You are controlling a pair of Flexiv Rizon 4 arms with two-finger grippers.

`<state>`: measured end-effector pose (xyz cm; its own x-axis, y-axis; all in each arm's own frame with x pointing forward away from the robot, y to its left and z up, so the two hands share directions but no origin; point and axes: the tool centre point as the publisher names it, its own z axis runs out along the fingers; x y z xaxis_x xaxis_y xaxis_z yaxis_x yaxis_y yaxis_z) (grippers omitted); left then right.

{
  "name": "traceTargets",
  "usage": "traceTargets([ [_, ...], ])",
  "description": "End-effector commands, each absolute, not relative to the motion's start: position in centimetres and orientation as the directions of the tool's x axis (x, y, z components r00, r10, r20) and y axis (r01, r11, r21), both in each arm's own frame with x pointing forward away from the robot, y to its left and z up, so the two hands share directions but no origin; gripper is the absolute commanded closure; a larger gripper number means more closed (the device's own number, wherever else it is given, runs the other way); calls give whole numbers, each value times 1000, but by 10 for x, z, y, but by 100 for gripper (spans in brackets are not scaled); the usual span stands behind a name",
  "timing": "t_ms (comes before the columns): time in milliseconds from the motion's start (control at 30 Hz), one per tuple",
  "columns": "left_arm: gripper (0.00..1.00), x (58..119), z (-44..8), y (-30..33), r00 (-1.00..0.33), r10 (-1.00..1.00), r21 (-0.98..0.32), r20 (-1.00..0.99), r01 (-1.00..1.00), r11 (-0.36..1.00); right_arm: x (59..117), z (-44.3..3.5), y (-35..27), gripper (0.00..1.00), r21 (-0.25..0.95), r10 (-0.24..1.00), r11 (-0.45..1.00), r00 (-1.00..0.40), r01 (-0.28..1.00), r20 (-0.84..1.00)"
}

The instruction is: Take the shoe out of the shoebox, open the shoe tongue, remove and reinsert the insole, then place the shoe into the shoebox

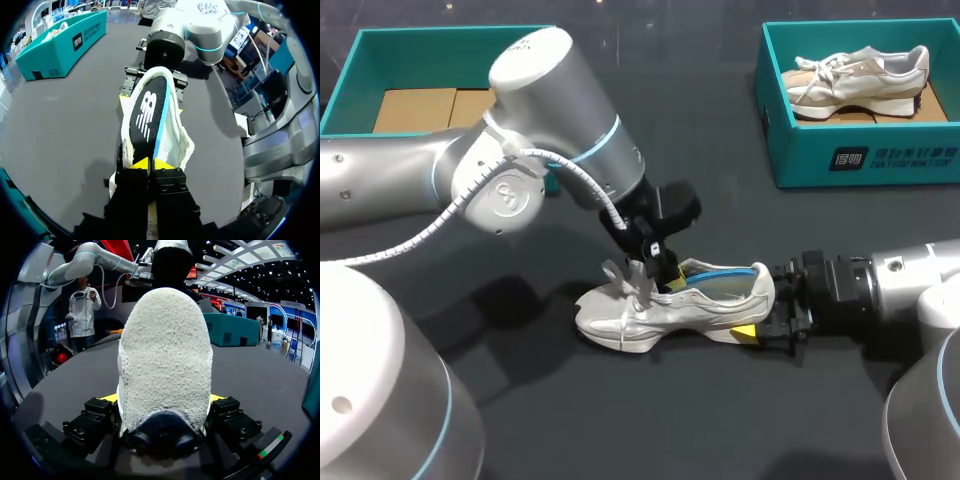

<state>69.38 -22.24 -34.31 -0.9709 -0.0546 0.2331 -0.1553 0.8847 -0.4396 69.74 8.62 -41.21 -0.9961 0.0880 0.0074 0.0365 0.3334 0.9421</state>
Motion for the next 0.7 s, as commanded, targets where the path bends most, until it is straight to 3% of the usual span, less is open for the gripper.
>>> traceTargets([
  [33,100,689,-332,-225,-974,-44,-470,221,-146,870,697,-412,87,100,941,89,337,-996,37,8],
  [700,100,680,-314,-241,-976,-56,-534,211,-163,829,697,-412,87,100,941,89,337,-996,37,8],
])
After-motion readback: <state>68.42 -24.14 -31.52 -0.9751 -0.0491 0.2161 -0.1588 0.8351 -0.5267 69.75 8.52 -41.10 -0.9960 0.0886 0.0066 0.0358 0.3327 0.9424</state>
